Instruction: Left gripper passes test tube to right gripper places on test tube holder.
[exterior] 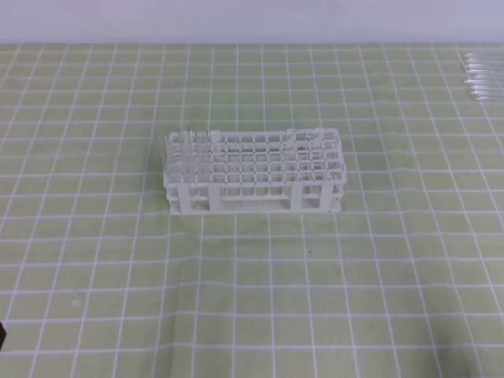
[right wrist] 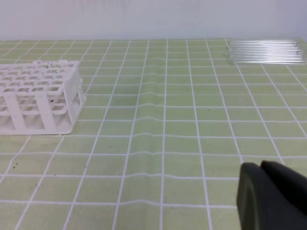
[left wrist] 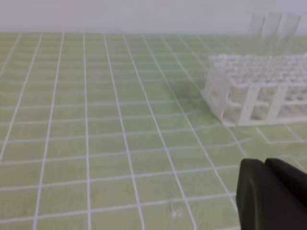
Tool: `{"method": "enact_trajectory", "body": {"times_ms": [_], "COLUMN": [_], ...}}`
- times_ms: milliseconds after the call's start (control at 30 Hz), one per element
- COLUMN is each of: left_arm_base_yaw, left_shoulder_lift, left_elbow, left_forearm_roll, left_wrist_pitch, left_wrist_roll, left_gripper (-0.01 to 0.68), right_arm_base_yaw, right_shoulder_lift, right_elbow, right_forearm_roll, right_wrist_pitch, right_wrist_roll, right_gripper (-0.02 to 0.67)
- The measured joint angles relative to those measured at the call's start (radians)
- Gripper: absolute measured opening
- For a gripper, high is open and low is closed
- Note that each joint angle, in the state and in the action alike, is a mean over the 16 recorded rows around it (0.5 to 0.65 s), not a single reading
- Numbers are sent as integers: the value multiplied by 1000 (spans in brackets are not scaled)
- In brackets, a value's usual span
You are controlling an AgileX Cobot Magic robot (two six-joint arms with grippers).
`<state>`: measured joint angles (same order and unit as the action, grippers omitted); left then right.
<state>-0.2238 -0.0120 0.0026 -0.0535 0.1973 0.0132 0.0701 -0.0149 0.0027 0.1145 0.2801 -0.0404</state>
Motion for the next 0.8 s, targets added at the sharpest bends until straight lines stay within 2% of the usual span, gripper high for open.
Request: {"method": "enact_trajectory", "body": {"times_ms": [533, 800], "left_arm_base_yaw": [3, 46], "left_shoulder_lift": [-2, -4], "left_elbow": [4, 5], "left_forearm_roll": [-1, 0], "left_wrist_pitch": [93, 124], "left_wrist_roll": [7, 7], "left_gripper": [-2, -2], "right_arm_base_yaw": [0, 0], "right_shoulder_lift": [1, 1], "right_elbow": [0, 0], "right_forearm_roll": [2, 2], "right_wrist_pitch": [-1, -1], "right_wrist_roll": [0, 0], "right_gripper": [-16, -16]}}
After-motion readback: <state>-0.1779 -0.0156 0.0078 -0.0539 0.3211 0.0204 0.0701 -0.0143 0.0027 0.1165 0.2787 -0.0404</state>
